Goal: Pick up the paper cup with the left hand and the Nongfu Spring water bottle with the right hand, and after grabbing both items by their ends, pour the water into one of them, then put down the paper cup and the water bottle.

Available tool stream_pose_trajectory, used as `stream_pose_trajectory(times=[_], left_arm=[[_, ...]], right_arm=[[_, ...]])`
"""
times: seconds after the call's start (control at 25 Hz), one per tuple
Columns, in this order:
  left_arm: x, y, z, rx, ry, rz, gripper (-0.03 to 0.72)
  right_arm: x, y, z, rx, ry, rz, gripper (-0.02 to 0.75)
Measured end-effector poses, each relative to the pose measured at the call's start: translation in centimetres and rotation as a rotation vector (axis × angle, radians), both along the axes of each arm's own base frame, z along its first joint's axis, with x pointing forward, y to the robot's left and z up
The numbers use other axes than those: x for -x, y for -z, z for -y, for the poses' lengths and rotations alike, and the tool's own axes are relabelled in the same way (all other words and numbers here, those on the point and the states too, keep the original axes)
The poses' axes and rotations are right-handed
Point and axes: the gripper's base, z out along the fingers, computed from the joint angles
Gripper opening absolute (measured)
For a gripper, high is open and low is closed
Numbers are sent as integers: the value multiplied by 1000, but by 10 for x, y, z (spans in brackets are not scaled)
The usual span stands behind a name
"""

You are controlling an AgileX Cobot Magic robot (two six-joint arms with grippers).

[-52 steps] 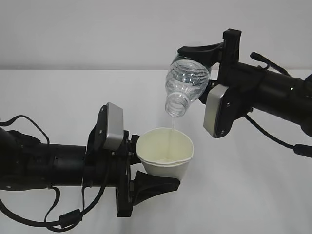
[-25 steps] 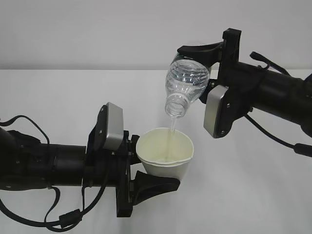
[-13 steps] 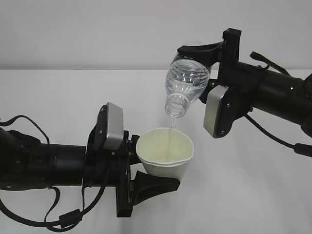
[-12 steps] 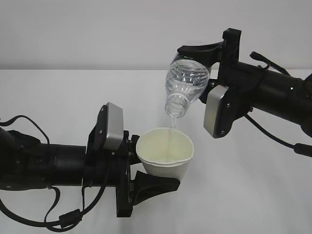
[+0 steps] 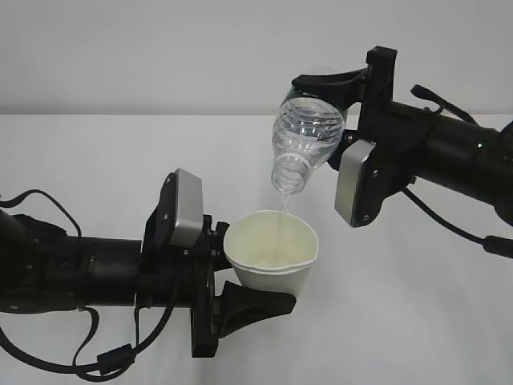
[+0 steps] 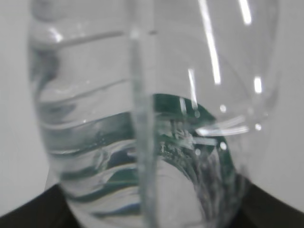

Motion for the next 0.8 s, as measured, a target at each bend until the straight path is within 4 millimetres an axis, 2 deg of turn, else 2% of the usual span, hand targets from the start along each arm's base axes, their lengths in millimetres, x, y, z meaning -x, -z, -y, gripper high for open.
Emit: stream_pose_trajectory(times=[0.32, 0.8], left_arm=[[9, 0, 12, 6, 27, -5, 454], [6, -2, 13, 26, -26, -17, 454]], right_arm=[[0, 0, 0, -1, -1, 1, 438], [0, -1, 0, -5, -4, 7, 438]])
